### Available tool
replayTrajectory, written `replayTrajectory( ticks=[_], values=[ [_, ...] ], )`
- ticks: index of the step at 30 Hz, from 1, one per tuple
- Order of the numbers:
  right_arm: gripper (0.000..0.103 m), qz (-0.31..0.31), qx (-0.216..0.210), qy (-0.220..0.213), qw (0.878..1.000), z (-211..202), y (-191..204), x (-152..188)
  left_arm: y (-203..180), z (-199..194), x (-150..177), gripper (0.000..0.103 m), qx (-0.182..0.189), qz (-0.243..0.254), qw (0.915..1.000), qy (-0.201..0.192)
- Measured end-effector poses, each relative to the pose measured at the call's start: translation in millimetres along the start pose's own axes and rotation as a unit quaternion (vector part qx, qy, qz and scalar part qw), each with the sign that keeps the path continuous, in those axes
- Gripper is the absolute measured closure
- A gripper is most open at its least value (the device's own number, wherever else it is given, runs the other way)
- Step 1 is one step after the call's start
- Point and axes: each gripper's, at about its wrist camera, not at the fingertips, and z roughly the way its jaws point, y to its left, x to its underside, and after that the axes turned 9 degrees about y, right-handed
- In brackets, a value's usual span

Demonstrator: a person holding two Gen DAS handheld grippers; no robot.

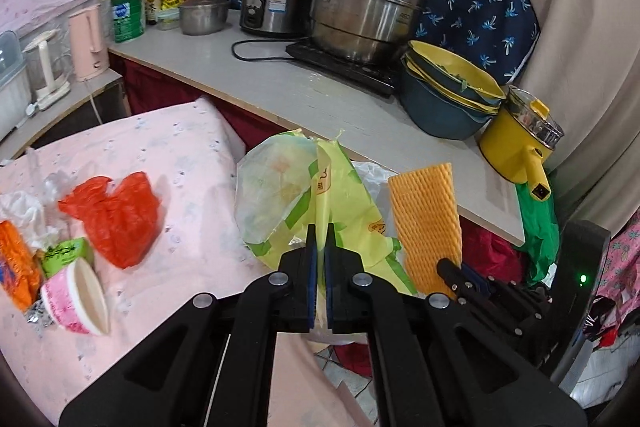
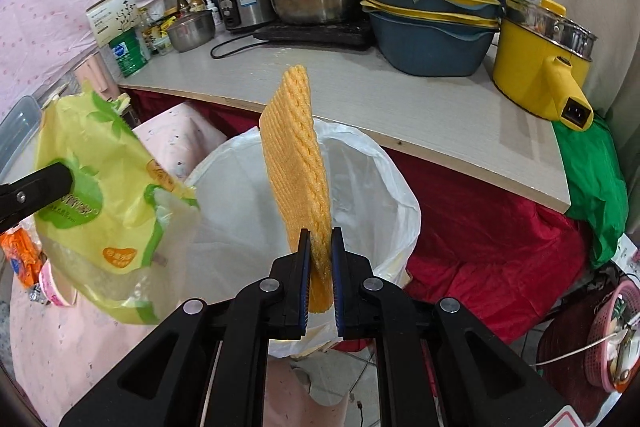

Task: Collect trash
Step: 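Carry the snack bag and wafer over the bin and release both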

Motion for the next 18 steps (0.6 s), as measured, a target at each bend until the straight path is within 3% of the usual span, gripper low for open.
replayTrajectory(
  ticks=[5, 8, 10, 14, 18],
  values=[
    [0.094, 0.006, 0.001, 0.005, 1.0, 10, -4, -7, -1, 28, -9, 0.089, 0.011, 0.002, 0.9998, 0.015],
    [0.093, 0.006, 0.0, 0.003, 1.0, 13, -2, -11, 3, 36, -10, 0.07, 0.002, -0.005, 0.9999, 0.015],
    [0.09, 0.006, -0.002, -0.001, 1.0, 14, -1, -13, 6, 38, -9, 0.065, -0.005, -0.007, 0.9999, 0.013],
    [0.071, 0.006, -0.004, -0.008, 1.0, 14, 4, -17, 15, 38, -8, 0.056, -0.021, -0.013, 0.9996, 0.012],
    [0.068, 0.003, -0.005, -0.012, 1.0, 12, 10, -18, 23, 34, -6, 0.053, -0.038, -0.018, 0.9991, 0.006]
  ],
)
